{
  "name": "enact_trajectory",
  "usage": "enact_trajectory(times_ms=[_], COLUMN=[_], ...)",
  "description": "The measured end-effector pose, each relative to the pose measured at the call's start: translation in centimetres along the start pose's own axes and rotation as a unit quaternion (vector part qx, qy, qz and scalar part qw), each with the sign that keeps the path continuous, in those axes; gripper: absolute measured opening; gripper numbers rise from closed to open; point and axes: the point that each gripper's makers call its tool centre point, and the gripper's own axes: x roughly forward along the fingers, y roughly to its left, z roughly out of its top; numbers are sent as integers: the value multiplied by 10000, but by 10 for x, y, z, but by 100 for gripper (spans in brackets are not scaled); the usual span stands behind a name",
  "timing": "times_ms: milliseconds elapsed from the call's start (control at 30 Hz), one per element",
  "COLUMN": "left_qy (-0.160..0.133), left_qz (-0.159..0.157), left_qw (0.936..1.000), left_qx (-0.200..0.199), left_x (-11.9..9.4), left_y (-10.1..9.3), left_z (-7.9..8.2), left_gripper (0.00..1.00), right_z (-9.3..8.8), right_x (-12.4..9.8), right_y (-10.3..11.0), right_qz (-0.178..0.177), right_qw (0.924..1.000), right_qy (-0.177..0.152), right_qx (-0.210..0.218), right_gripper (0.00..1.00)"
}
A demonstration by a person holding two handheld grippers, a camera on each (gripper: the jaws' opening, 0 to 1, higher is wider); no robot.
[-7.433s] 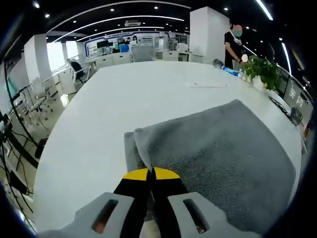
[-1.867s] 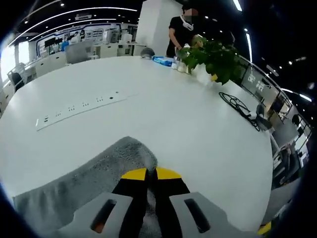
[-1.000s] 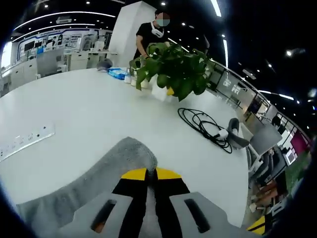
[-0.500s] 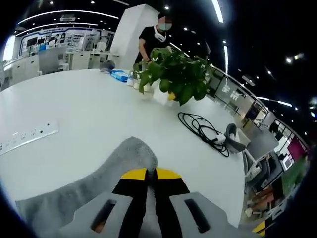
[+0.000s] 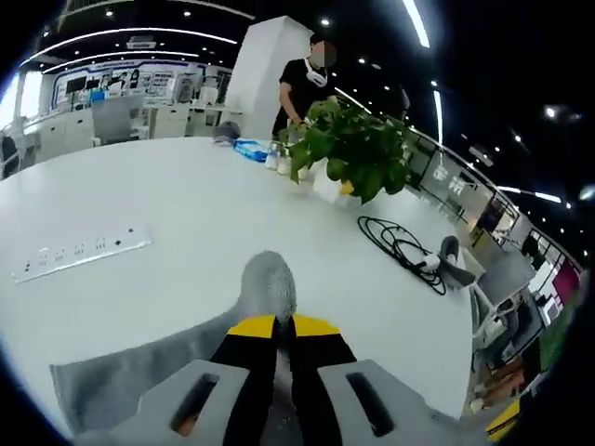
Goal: Fold the towel on the table until its edges align and the towel forms a compact rectangular stack.
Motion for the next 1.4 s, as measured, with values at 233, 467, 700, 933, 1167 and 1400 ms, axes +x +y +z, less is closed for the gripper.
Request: enact_trajectory(times_ms=[233, 467, 700, 933, 1167, 1400], left_qy=[-113, -268, -370, -507, -677, -766], left_qz=[-72, -76, 26, 160, 192, 314], left_qw=[9999, 9994, 9991, 9971, 9960, 9944], left_qx=[-78, -184, -227, -539, -558, -653], left_x=[-8, -25, -52, -72, -97, -122], left_y=[10, 23, 34, 60, 77, 93], left_z=[4, 6, 2, 4, 7, -2], left_gripper=[3, 3, 4, 4, 4, 4], right_z=[14, 27, 35, 47, 53, 53], right_x=[0, 3, 8, 11, 18, 23], right_y=[8, 42, 74, 104, 131, 159], right_qz=[-74, 241, 544, 887, 1149, 1420], right_qw=[9985, 9978, 9952, 9906, 9856, 9801], right_qy=[-9, -100, -183, -388, -445, -423], right_qx=[-540, -615, -788, -962, -1159, -1325], right_gripper=[0, 0, 0, 0, 0, 0])
